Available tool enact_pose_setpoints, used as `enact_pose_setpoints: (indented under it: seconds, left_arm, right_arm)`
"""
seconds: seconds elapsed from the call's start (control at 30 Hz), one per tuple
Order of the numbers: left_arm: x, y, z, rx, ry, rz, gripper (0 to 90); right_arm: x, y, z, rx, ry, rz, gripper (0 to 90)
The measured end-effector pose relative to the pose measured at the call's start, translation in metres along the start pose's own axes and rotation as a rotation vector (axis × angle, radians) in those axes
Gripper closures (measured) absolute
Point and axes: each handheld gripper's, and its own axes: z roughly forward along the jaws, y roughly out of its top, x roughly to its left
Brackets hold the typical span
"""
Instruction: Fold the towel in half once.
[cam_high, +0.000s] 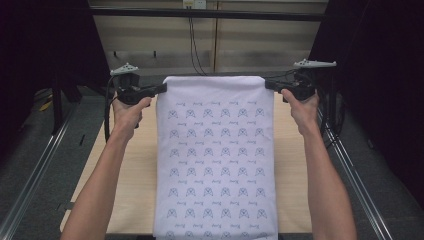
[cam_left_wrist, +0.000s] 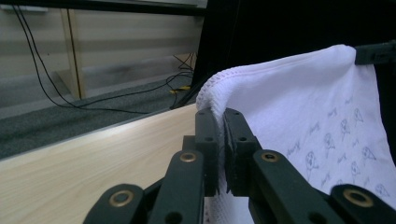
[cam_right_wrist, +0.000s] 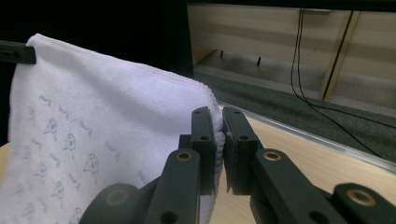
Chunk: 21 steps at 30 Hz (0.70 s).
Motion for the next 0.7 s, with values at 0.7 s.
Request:
enact_pose_setpoints:
  seconds: [0.7]
  left_arm:
    - [-0.062, -0.110, -0.072, 0.163, -0.138, 0.122, 85.7]
  right_arm:
    - [0.072, -0.114, -0.079, 0.178, 0.203, -0.054, 84.1]
